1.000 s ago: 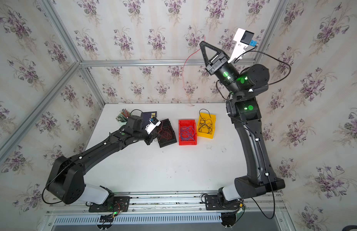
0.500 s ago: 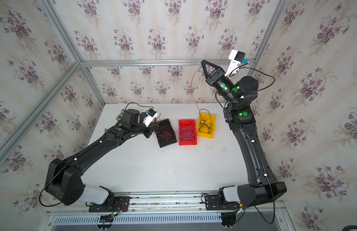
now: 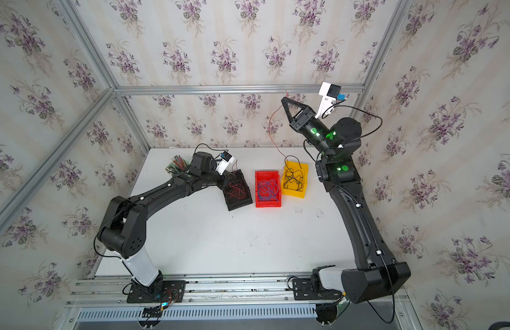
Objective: Untangle and sort cables by color
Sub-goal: Place the cable in the bin.
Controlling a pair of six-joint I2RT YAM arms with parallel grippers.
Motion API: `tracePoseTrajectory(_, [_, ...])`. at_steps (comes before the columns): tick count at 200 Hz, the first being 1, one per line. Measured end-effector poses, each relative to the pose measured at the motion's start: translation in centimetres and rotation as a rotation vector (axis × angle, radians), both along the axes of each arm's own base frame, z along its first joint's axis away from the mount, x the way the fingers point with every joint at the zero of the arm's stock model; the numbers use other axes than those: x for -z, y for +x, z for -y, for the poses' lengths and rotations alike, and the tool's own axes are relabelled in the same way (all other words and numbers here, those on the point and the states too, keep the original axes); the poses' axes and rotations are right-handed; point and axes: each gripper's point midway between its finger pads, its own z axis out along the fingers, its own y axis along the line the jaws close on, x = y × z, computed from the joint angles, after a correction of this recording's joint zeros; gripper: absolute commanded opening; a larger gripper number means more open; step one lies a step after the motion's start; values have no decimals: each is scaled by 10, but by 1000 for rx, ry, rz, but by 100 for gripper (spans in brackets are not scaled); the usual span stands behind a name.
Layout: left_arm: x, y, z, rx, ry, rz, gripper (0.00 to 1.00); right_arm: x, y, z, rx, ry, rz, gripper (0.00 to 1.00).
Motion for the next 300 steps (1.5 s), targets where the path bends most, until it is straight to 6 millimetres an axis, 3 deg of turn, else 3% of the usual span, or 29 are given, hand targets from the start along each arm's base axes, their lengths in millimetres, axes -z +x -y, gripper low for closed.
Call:
tracePoseTrajectory(44, [32,13,-8,-37,-6,-70,22,1,-3,1,5,-5,-8,0])
tracePoseTrajectory(78, [38,11,-12,-51,-15,-92,52,5,-1,0,8,-7,-20,0])
tracePoseTrajectory(97, [37,7,-13,-55,-20,-101,60,7,0,-2,8,-4,-26,0])
tracePoseTrajectory(118, [19,3,-16,-57,-33,-69,69,11,0,-9,-7,-5,-36,0])
tracePoseTrajectory(150, [-27,3,-26,-91,-56,20,79,20,4,-19,-25,-7,-55,0])
tracePoseTrajectory(191, [-61,-10,-47,-140,-6,65,83,20,6,-32,-40,3,-49,0])
tracePoseTrajectory(258, [-129,-80,-91,-200,22,218,90,43,23,-68,-88,-21,-89,0])
tracePoseTrajectory(300, [-140,-122,-116,-253,24,266,92,63,37,-92,-111,-53,-111,0])
